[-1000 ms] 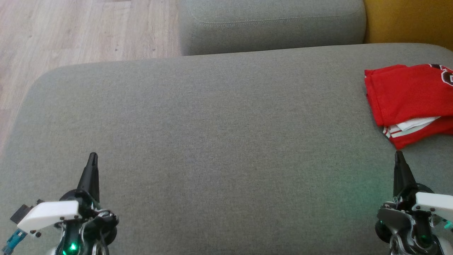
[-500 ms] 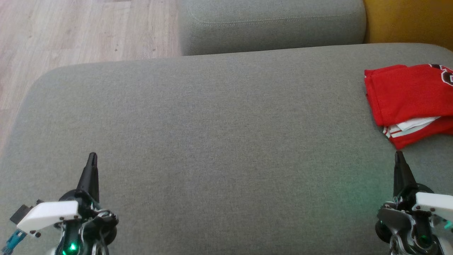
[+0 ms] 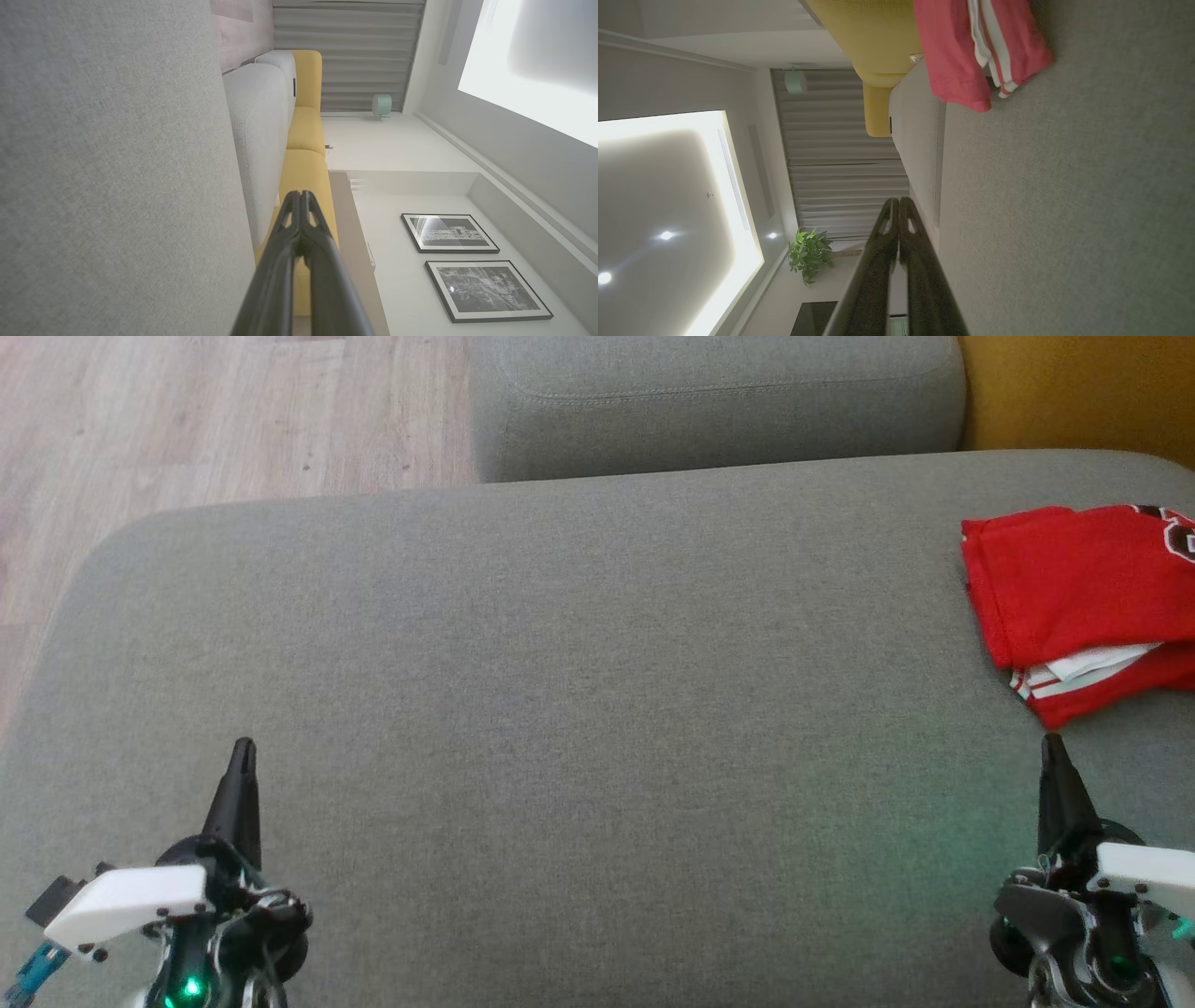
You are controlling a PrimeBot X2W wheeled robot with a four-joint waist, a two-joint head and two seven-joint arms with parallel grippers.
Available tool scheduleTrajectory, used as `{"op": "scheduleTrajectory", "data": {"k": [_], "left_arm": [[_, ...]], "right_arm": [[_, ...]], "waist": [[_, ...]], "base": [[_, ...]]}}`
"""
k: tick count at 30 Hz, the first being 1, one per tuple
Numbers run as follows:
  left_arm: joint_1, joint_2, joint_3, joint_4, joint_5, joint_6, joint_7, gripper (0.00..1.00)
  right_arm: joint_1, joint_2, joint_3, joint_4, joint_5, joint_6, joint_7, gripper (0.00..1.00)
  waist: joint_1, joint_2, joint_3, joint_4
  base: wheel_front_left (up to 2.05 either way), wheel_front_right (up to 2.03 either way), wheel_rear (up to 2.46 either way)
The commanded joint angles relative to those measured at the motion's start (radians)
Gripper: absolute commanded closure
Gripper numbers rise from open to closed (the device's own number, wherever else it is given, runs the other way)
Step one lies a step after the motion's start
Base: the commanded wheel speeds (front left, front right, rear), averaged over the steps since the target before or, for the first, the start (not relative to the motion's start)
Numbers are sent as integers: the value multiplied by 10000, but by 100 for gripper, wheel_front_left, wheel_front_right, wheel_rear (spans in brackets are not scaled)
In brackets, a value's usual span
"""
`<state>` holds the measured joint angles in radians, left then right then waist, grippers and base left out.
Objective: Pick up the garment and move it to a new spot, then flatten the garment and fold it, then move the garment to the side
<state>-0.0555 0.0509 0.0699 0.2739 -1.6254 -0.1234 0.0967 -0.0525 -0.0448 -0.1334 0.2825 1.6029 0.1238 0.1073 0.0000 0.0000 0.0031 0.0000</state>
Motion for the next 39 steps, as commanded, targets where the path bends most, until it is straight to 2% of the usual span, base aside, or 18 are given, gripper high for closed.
{"op": "scheduleTrajectory", "data": {"k": [1, 39], "left_arm": [[-518, 63, 349, -291, 94, -73, 93, 100], [-521, 33, 392, -289, 129, -73, 127, 100]], "right_arm": [[-554, -63, 196, -378, 57, 69, 59, 100], [-555, -59, 191, -378, 52, 69, 63, 100]], "waist": [[0, 0, 0, 0], [0, 0, 0, 0]], "base": [[0, 0, 0], [0, 0, 0]]}}
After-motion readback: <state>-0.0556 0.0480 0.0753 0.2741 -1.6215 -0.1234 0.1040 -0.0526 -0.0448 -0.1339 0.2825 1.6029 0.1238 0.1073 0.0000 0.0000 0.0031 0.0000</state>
